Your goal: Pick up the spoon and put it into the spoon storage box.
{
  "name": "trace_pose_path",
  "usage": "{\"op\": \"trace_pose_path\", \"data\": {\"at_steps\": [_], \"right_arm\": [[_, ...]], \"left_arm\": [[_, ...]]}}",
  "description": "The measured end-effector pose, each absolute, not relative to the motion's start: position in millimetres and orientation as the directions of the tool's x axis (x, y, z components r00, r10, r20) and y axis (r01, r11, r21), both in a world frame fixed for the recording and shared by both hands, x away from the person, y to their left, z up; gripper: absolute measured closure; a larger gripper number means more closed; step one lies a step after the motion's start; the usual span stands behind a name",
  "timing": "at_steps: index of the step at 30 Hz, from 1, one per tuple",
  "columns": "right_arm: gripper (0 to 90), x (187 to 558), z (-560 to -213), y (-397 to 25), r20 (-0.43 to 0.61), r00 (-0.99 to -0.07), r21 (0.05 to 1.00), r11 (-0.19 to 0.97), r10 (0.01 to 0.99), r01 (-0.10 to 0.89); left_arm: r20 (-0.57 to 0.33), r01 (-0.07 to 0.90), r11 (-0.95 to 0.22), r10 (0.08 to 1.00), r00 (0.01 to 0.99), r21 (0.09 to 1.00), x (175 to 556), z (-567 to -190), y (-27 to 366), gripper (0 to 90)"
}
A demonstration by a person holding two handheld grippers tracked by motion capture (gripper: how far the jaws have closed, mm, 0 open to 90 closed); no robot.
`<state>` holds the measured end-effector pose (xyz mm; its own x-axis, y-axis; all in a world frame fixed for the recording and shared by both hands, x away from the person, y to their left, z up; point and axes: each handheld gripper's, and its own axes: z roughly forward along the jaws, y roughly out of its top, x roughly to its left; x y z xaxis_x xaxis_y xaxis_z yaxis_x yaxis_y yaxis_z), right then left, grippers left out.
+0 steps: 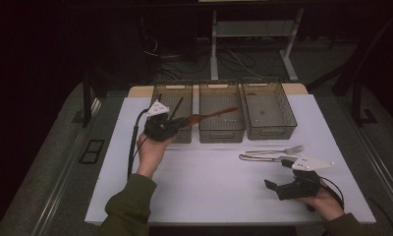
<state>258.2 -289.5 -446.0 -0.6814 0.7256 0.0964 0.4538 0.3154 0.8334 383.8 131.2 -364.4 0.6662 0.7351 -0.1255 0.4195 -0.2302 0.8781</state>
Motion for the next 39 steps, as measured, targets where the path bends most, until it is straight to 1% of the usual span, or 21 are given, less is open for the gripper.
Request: {"op": "trace_pose_path", "data": {"at_steps": [4, 8, 17, 22, 30, 33, 36, 39], "right_arm": [[0.4, 257.8, -445.8, -289.4, 0.099, -0.681, 0.833, 0.314, 0.726, 0.456], [0.3, 257.9, -445.7, -289.6, 0.099, -0.681, 0.833, 0.314, 0.725, 0.456], [0.3, 257.7, -445.4, -290.4, 0.104, -0.681, 0.834, 0.309, 0.725, 0.457], [0.3, 257.3, -445.1, -290.7, 0.105, -0.682, 0.836, 0.307, 0.724, 0.455], [0.3, 256.9, -444.4, -292.1, 0.11, -0.68, 0.839, 0.299, 0.725, 0.455], [0.3, 256.8, -444.3, -292.2, 0.11, -0.68, 0.839, 0.299, 0.725, 0.454], [0.3, 256.9, -444.3, -292.2, 0.111, -0.68, 0.84, 0.298, 0.725, 0.454], [0.3, 256.8, -444.3, -292.3, 0.111, -0.679, 0.839, 0.298, 0.726, 0.456]], "left_arm": [[-0.103, 0.422, -0.234, 0.763, 0.638, 0.876, 396.0, -362.4, 121.3, 83.6], [-0.102, 0.434, -0.22, 0.79, 0.605, 0.874, 408.5, -362.3, 111.3, 83.6], [-0.07, 0.456, -0.233, 0.829, 0.554, 0.859, 429.3, -366.7, 86.2, 83.6], [-0.02, 0.465, -0.278, 0.842, 0.539, 0.84, 438.2, -371.5, 72.0, 83.6], [0.025, 0.486, -0.316, 0.857, 0.516, 0.815, 444.1, -375.8, 58.7, 83.6], [0.011, 0.503, -0.31, 0.859, 0.512, 0.807, 445.8, -379.0, 57.1, 83.6], [0.012, 0.506, -0.315, 0.857, 0.515, 0.803, 445.6, -380.3, 54.1, 83.5], [-0.009, 0.507, -0.307, 0.849, 0.528, 0.806, 445.7, -382.0, 51.9, 82.5]]}}
